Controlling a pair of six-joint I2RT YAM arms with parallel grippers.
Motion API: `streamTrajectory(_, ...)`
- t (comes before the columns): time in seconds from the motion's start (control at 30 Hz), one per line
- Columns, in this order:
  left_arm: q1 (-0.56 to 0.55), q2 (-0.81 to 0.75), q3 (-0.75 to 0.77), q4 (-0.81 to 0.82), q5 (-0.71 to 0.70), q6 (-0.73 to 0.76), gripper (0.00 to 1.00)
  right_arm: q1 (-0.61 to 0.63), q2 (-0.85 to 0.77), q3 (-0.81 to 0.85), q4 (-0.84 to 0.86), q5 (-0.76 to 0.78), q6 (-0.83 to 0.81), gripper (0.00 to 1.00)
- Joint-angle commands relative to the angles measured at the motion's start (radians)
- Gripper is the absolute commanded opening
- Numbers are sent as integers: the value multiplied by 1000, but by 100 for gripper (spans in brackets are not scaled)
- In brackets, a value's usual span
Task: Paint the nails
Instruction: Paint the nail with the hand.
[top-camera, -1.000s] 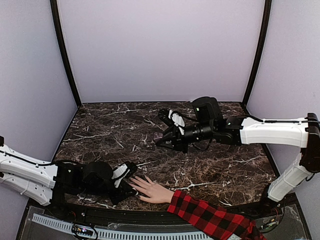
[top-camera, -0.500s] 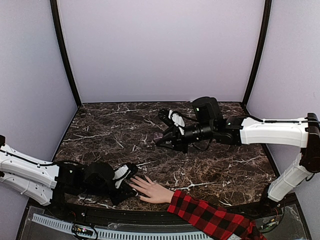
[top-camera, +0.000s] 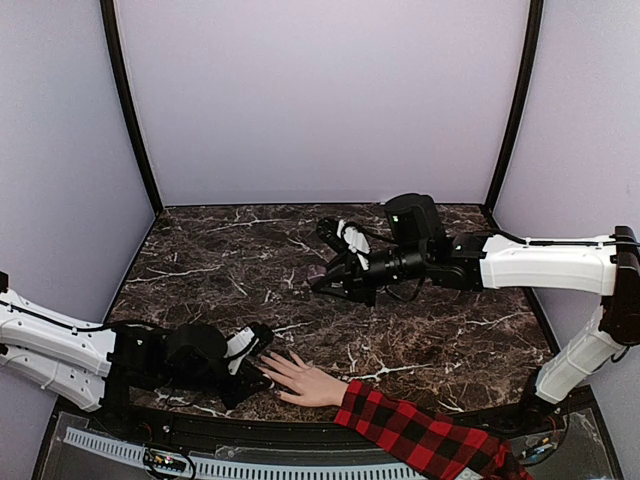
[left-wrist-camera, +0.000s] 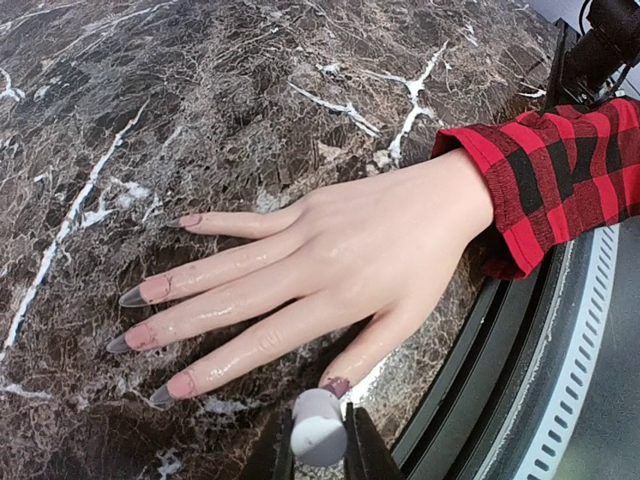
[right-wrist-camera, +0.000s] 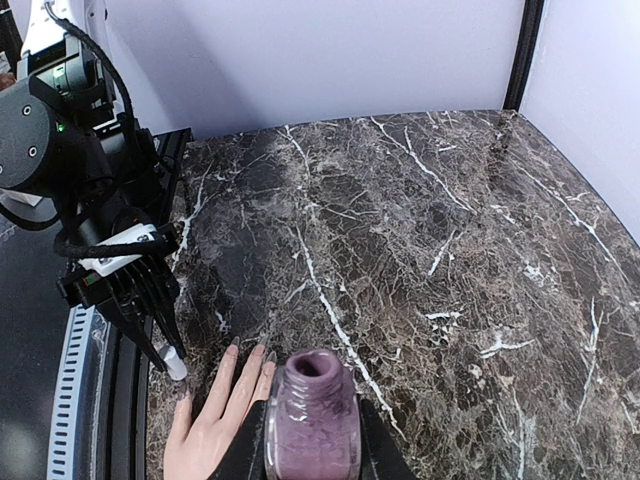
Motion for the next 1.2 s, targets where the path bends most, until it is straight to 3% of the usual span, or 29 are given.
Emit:
streamTrajectory(0.0, 4, -25, 5, -30, -26, 4, 0, -8, -1, 1, 34, -2, -4, 0)
streamTrajectory(0.63, 4, -98, 13, -111, -79, 2, 0, -8, 2, 3, 33, -7, -2, 0)
streamTrajectory(1.17, -13, -52, 2, -7, 52, 87, 0, -8, 1, 1, 33, -5, -2, 0)
